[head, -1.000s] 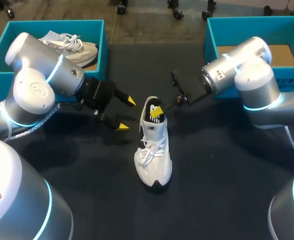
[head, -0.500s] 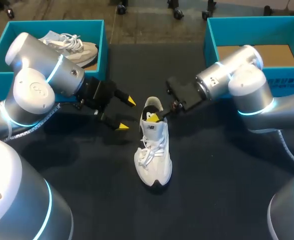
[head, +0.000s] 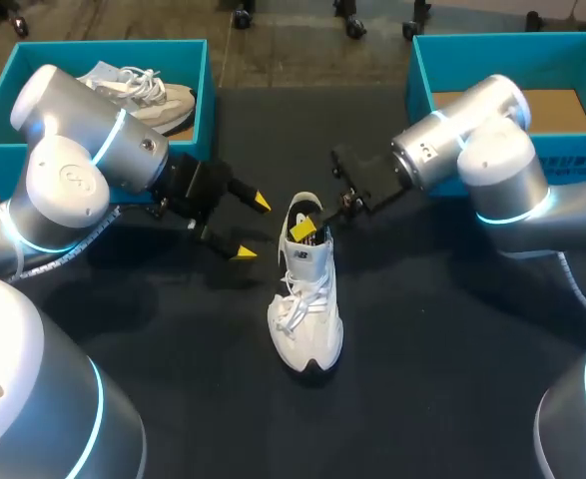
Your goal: Take the shoe out of the shoebox, open the shoe tongue, remove and reinsert the insole, then place the shoe into the shoebox
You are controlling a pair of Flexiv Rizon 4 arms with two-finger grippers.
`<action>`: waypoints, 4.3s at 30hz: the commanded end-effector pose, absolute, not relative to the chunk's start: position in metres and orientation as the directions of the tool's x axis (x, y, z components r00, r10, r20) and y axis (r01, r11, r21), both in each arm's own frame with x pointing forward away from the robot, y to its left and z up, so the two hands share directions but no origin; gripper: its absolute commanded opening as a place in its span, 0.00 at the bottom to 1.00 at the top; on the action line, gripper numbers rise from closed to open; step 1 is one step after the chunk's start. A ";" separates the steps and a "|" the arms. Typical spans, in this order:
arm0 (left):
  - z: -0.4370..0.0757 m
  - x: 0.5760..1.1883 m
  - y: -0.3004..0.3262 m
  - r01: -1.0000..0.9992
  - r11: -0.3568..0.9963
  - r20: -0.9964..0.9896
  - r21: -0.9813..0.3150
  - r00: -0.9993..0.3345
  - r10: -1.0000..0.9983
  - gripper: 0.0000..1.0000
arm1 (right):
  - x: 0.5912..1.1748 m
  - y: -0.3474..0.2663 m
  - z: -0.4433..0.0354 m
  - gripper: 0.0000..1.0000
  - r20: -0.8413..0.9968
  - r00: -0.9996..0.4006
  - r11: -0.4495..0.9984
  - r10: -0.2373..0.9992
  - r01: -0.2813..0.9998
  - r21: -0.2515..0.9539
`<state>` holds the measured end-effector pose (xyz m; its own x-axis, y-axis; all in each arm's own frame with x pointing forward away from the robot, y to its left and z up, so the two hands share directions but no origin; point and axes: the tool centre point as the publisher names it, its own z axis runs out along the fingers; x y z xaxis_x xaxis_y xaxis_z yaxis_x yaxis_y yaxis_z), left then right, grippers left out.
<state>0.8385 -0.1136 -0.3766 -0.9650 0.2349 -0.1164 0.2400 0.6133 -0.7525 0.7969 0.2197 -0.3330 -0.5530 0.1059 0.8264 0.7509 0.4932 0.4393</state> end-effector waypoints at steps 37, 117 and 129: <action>-0.377 0.838 -0.114 0.240 0.615 -0.116 -0.751 -0.965 0.235 1.00 | 0.838 0.210 -0.318 0.00 0.761 -0.634 0.518 0.134 0.700 0.492; -0.338 0.841 -0.095 0.296 0.604 -0.168 -0.740 -0.951 0.260 1.00 | 0.790 0.188 -0.254 0.00 0.619 -0.618 0.289 0.485 0.781 0.554; -0.312 0.850 -0.070 0.358 0.585 -0.214 -0.728 -0.929 0.302 1.00 | 0.782 0.186 -0.242 0.00 0.523 -0.551 0.259 0.650 0.808 0.530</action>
